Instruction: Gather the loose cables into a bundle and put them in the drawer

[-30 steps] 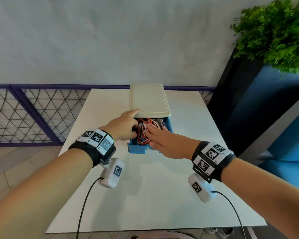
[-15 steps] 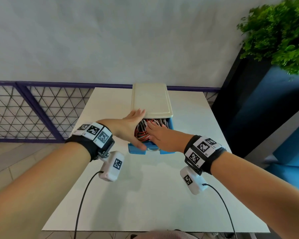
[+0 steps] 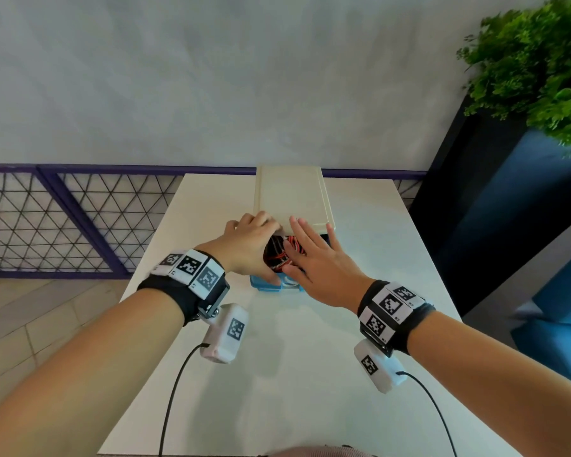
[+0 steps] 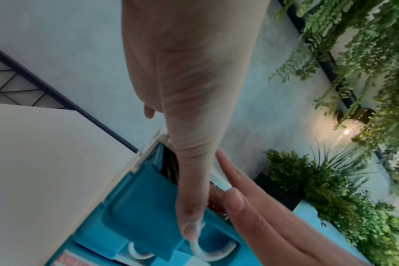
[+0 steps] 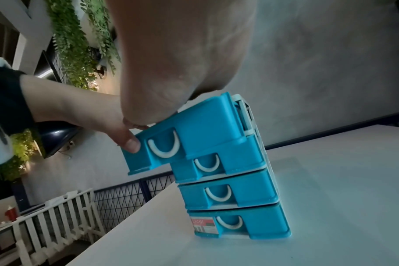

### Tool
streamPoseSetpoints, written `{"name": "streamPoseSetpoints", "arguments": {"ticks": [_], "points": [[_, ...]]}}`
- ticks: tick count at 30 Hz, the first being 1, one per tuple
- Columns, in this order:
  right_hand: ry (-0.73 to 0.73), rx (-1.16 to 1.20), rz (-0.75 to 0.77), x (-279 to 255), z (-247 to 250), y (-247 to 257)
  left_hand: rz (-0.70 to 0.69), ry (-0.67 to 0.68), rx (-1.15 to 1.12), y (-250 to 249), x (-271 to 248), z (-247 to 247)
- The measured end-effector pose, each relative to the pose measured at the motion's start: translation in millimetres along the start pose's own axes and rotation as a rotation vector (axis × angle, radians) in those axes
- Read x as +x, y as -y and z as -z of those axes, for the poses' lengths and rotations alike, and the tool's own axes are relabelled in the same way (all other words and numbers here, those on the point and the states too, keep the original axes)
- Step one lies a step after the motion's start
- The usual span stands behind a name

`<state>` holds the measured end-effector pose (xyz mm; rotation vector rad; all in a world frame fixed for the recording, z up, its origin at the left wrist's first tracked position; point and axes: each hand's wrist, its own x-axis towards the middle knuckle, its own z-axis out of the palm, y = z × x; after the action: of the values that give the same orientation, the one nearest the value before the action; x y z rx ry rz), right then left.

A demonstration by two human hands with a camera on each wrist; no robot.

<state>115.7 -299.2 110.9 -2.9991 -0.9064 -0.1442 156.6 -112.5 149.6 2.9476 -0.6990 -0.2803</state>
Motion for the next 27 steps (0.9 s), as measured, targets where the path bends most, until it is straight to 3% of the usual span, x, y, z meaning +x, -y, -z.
{"name": "streamPoseSetpoints", "arguments": {"ticks": [7, 12, 16, 22, 27], "points": [[0.077, 0.024, -0.051, 16, -3, -8, -0.034, -0.132, -0.029, 5, 12, -3], [0.058, 0.059, -0.039, 16, -3, -14, -0.036, -0.342, 0.071, -4, 24, -13], [0.047, 0.071, -0.061, 16, -3, -13, -0.029, -0.418, 0.117, -6, 32, -18], [0.027, 0.118, -0.086, 18, -3, -12, -0.037, -0.420, 0.102, -6, 28, -19], [0.113, 0.204, -0.104, 18, 29, -10, -0.031, -0.254, 0.032, -4, 19, -5]]}}
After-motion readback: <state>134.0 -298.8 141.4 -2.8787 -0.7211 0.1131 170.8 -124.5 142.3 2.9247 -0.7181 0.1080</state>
